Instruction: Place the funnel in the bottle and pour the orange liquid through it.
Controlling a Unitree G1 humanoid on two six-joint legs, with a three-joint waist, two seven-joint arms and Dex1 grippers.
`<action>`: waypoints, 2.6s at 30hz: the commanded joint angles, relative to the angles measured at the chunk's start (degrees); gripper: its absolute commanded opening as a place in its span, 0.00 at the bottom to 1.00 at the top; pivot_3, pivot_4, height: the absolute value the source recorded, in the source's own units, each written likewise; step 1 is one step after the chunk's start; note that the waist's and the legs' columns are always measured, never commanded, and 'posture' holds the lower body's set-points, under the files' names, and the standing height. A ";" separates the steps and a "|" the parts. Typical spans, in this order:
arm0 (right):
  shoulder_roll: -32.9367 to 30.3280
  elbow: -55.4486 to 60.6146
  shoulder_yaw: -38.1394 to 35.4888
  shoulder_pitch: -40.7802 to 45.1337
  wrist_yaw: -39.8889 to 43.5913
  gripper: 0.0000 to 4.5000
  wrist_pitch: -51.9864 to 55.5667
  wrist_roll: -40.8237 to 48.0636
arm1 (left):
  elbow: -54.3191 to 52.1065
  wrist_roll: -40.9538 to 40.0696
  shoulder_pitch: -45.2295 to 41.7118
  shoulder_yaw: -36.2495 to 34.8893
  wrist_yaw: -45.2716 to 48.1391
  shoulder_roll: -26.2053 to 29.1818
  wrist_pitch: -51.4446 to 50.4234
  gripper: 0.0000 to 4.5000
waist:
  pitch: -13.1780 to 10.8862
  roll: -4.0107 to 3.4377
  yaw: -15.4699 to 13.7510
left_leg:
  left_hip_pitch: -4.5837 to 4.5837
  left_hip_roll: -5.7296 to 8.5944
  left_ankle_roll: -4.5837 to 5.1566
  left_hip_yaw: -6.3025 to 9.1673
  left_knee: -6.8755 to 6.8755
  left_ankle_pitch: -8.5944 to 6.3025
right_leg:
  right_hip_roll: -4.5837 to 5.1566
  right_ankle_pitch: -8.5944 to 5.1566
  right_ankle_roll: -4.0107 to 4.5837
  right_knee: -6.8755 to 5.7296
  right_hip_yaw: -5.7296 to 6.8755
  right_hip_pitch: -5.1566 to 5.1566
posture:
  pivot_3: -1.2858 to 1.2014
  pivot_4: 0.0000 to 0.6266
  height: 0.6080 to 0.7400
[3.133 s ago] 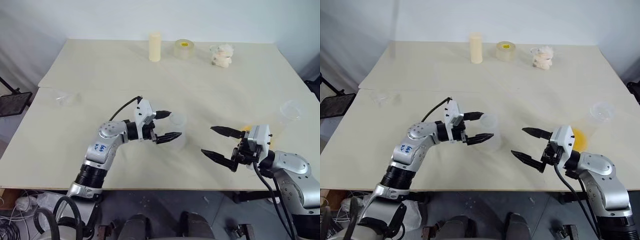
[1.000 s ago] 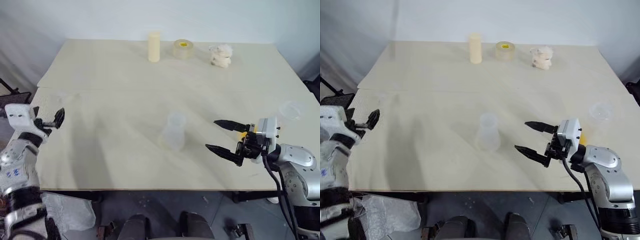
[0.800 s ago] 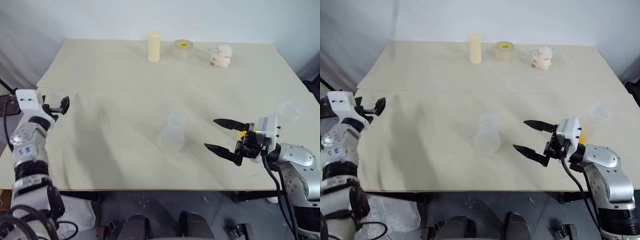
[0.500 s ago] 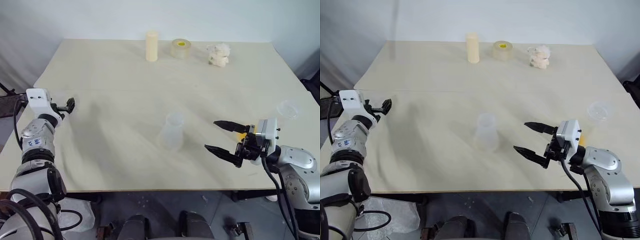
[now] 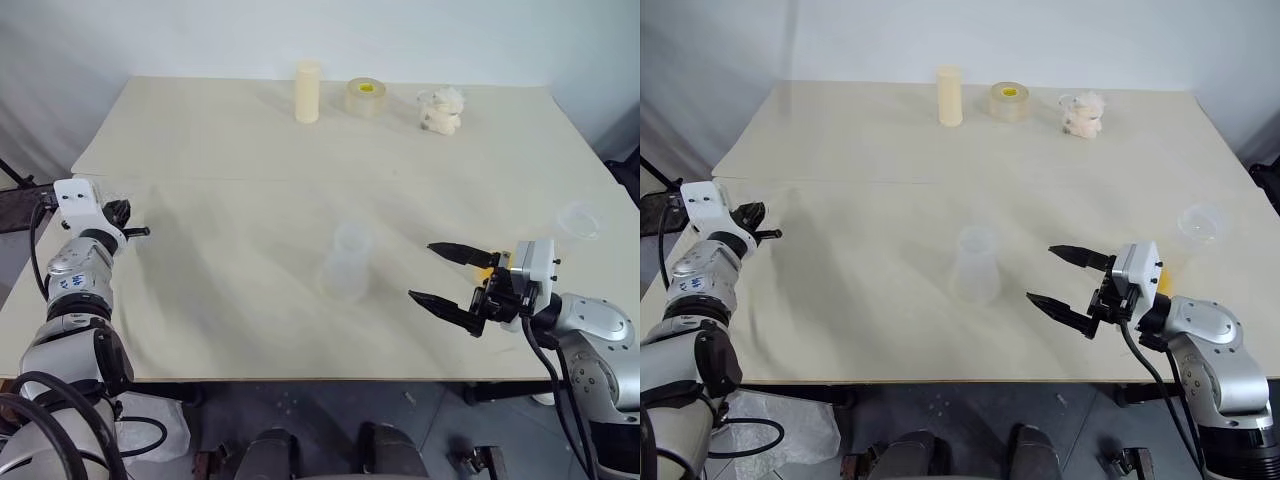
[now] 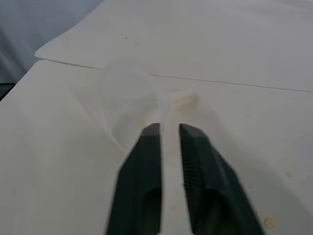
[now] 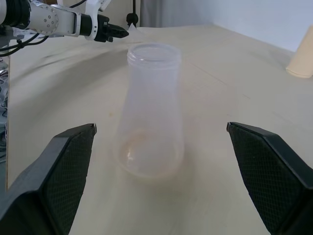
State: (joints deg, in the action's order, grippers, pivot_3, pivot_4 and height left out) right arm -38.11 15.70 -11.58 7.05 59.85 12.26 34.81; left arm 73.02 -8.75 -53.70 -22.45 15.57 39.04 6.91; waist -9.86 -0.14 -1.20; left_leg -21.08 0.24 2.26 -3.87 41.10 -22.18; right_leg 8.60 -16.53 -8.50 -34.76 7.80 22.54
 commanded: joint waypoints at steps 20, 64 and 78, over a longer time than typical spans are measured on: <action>-0.35 2.02 0.17 3.03 -1.03 1.00 0.63 0.81 | -30.34 -9.52 10.45 2.45 27.45 -0.65 -5.03 0.01 | 0.00 0.00 0.02 | -0.05 -0.01 0.00 0.01 0.05 0.00 | 0.00 0.00 0.00 -0.04 0.01 0.01 | 0.52 0.24 1.00; 0.30 2.01 -0.98 -5.59 1.10 1.00 -3.71 -0.39 | -40.86 -12.39 19.75 4.59 38.80 8.28 -19.67 1.00 | -0.01 -0.01 -0.25 | 0.01 -0.04 0.00 0.26 0.07 0.00 | -0.02 0.00 0.00 0.04 -0.14 -0.04 | 0.52 0.24 1.00; 0.64 3.05 -2.14 -8.06 -0.34 1.00 -4.74 -1.02 | -16.74 -5.55 6.01 11.59 47.68 3.45 -8.36 1.00 | -0.01 -0.01 0.03 | 0.00 0.00 0.00 -0.12 0.03 0.00 | -0.03 0.00 0.00 -0.01 -0.03 -0.02 | 0.52 0.24 1.00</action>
State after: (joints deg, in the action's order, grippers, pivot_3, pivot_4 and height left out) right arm -37.42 16.68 -11.84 -0.41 60.11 8.68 33.52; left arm 55.78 -15.07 -46.46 -11.39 60.94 42.09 -2.37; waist -9.87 -0.14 -1.17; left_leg -21.09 0.24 2.26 -4.04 41.13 -22.18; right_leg 8.56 -16.53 -8.49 -34.77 7.79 22.53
